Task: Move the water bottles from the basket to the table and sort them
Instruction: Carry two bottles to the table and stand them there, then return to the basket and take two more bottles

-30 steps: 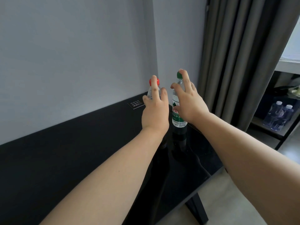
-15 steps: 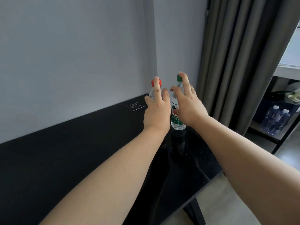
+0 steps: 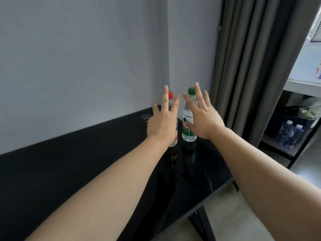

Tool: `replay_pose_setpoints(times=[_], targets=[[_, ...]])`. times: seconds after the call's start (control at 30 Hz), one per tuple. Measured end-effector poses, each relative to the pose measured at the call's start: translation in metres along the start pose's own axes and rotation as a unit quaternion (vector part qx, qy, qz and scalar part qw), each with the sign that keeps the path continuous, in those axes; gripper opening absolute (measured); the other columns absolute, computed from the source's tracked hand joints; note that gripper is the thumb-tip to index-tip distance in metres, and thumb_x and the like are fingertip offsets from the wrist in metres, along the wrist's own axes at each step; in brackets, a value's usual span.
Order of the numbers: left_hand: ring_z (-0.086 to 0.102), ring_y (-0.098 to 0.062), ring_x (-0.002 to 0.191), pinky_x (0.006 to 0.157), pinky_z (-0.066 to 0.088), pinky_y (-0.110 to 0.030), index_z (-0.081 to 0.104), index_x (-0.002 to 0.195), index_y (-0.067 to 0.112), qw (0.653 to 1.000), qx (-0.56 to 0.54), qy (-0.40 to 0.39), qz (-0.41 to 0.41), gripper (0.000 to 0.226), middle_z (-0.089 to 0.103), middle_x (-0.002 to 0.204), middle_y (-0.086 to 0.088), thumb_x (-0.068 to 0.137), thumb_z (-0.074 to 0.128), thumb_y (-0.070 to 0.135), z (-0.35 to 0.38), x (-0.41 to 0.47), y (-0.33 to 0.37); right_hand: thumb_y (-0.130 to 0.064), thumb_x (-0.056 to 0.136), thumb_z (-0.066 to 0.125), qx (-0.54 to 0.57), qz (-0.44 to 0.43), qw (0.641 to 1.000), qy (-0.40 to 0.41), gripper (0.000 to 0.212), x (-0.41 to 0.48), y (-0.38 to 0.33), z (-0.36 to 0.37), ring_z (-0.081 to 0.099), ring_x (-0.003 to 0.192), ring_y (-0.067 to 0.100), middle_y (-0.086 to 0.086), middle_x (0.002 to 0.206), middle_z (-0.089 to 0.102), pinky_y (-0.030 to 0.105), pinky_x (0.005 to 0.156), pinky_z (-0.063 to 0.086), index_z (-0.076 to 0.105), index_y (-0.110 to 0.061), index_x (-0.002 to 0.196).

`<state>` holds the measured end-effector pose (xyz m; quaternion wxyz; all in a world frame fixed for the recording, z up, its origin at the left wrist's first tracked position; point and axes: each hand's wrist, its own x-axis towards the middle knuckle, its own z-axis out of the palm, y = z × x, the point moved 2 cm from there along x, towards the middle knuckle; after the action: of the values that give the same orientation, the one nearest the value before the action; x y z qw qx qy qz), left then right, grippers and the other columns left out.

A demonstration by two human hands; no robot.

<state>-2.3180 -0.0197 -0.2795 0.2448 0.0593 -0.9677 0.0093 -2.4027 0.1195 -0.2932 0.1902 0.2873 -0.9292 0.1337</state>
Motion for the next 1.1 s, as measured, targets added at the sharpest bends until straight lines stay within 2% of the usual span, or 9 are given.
replay_pose_setpoints(times=[0.07,0.13,0.2,0.27,0.37,0.53,0.7,0.9,1.1], targets=[[0.015,-0.046,0.153,0.067,0.062,-0.035,-0.005,0.163,0.033,1.0,0.01,0.008,-0.001,0.112,-0.036,0.164,-0.002,0.086,0.07,0.001,-0.008,-0.012,-0.004,-0.038,0.095,0.067,-0.004,0.023,1.0,-0.008,0.101,-0.014,-0.007,-0.009,-0.015,0.158,0.035,-0.012,0.16,-0.043,0.063,0.121,0.027,-0.009,-0.041,0.162],[0.013,-0.044,0.154,0.072,0.061,-0.034,-0.007,0.162,0.033,1.0,0.019,0.013,-0.007,0.11,-0.033,0.165,-0.001,0.089,0.072,0.009,-0.017,-0.027,-0.01,-0.039,0.099,0.061,0.003,0.038,0.999,-0.012,0.097,-0.031,-0.017,-0.018,-0.019,0.157,0.036,-0.01,0.161,-0.043,0.066,0.123,0.018,-0.013,-0.039,0.162],[0.011,-0.042,0.155,0.09,0.059,-0.042,-0.006,0.162,0.031,1.0,0.018,0.007,-0.015,0.104,-0.029,0.166,-0.001,0.092,0.071,0.021,-0.027,-0.047,-0.016,-0.043,0.103,0.054,0.006,0.041,0.999,-0.011,0.091,-0.051,-0.031,-0.028,-0.024,0.155,0.034,-0.007,0.162,-0.042,0.067,0.123,0.01,-0.014,-0.036,0.162],[0.009,-0.042,0.155,0.108,0.049,-0.051,-0.004,0.163,0.028,1.0,0.016,-0.004,-0.016,0.096,-0.025,0.168,-0.002,0.097,0.066,0.034,-0.041,-0.071,-0.02,-0.049,0.105,0.047,0.008,0.04,0.999,-0.01,0.086,-0.072,-0.048,-0.04,-0.028,0.154,0.033,-0.005,0.163,-0.041,0.068,0.123,0.004,-0.014,-0.033,0.163],[0.006,-0.042,0.156,0.119,0.033,-0.056,-0.001,0.163,0.025,0.999,0.012,-0.019,-0.024,0.086,-0.019,0.17,-0.004,0.102,0.053,0.048,-0.065,-0.112,-0.028,-0.055,0.106,0.04,0.022,0.048,0.998,-0.019,0.082,-0.102,-0.08,-0.058,-0.032,0.152,0.032,-0.003,0.163,-0.041,0.069,0.122,0.0,-0.015,-0.033,0.163],[0.0,-0.041,0.156,0.124,0.019,-0.059,-0.004,0.164,0.027,0.998,0.026,-0.026,-0.053,0.079,-0.02,0.17,-0.004,0.103,0.034,0.061,-0.104,-0.186,-0.052,-0.061,0.105,0.032,0.05,0.071,0.996,-0.029,0.08,-0.151,-0.138,-0.079,-0.032,0.152,0.037,0.001,0.164,-0.039,0.069,0.121,-0.002,-0.013,-0.032,0.163],[-0.007,-0.04,0.156,0.123,0.013,-0.062,-0.008,0.162,0.031,0.993,0.018,-0.022,-0.115,0.078,-0.023,0.169,-0.002,0.1,0.022,0.068,-0.134,-0.264,-0.089,-0.068,0.103,0.03,0.071,0.051,0.995,-0.05,0.081,-0.197,-0.201,-0.078,-0.033,0.151,0.036,-0.001,0.164,-0.039,0.068,0.119,-0.006,-0.013,-0.035,0.163],[-0.008,-0.042,0.156,0.123,0.013,-0.064,-0.008,0.162,0.032,0.974,0.009,-0.034,-0.222,0.081,-0.024,0.169,0.0,0.096,0.014,0.073,-0.155,-0.358,-0.132,-0.07,0.102,0.022,0.094,0.0,0.991,-0.098,0.078,-0.243,-0.27,-0.068,-0.034,0.151,0.034,-0.004,0.164,-0.039,0.067,0.12,-0.007,-0.017,-0.039,0.161],[-0.007,-0.042,0.156,0.124,0.01,-0.064,-0.006,0.163,0.032,0.954,0.017,-0.042,-0.296,0.08,-0.024,0.169,0.001,0.096,0.012,0.073,-0.168,-0.424,-0.164,-0.071,0.101,0.017,0.104,-0.048,0.985,-0.131,0.076,-0.273,-0.32,-0.052,-0.033,0.151,0.034,-0.005,0.163,-0.039,0.065,0.121,-0.007,-0.018,-0.039,0.161]])
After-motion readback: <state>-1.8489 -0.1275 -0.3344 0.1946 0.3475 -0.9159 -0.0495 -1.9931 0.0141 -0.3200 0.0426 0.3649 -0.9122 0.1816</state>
